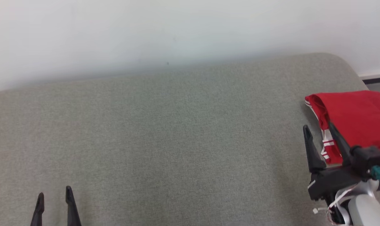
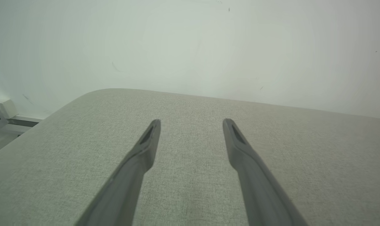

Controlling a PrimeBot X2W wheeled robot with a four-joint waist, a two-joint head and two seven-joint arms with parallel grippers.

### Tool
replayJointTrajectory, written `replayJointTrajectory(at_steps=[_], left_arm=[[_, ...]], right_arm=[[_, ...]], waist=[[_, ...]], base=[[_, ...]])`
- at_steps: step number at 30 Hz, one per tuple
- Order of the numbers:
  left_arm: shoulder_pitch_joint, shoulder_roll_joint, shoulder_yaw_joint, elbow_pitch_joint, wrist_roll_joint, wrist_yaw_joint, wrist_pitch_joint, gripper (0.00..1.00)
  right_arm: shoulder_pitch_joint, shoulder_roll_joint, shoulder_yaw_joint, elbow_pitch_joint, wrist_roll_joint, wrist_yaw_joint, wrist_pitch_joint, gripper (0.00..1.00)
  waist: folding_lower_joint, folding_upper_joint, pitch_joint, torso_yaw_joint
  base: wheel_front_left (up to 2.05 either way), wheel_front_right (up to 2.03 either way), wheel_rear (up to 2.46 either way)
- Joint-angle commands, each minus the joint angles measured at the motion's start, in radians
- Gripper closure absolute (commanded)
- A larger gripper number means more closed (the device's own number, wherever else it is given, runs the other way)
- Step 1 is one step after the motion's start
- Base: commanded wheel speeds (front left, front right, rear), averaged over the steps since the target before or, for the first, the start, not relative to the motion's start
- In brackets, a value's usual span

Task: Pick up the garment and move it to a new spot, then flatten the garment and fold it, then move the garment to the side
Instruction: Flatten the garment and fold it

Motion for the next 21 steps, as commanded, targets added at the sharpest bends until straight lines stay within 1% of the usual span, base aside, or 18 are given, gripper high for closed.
replayJointTrajectory(at_steps=[1, 10, 14, 18, 21], left_arm=[[0.004, 0.0, 0.009, 0.006, 0.004, -0.002, -0.003, 0.0], [-0.018, 0.0, -0.002, 0.079, 0.02, -0.025, -0.003, 0.0], [-0.02, 0.0, -0.025, 0.104, 0.02, -0.014, -0.003, 0.0], [-0.005, 0.0, -0.029, 0.12, 0.023, -0.024, -0.003, 0.0], [-0.003, 0.0, -0.042, 0.129, 0.027, -0.016, -0.003, 0.0]], right_arm=[[0.017, 0.005, 0.002, 0.0, -0.006, -0.002, -0.013, 0.0], [0.106, 0.057, -0.007, 0.023, -0.072, -0.002, -0.071, 0.0], [0.129, 0.076, -0.004, 0.039, -0.086, -0.003, -0.08, 0.0], [0.141, 0.088, -0.004, 0.053, -0.095, -0.003, -0.085, 0.0], [0.146, 0.092, -0.014, 0.067, -0.102, -0.002, -0.09, 0.0]], waist=[[0.0002, 0.0001, -0.024, 0.016], [0.0002, 0.0001, -0.056, 0.031], [0.0002, 0.0001, -0.065, 0.031], [0.0002, 0.0001, -0.073, 0.027], [0.0002, 0.0001, -0.078, 0.024]], base=[[0.0, 0.0, 0.0], [0.0, 0.0, 0.0], [0.0, 0.0, 0.0], [0.0, 0.0, 0.0], [0.0, 0.0, 0.0]])
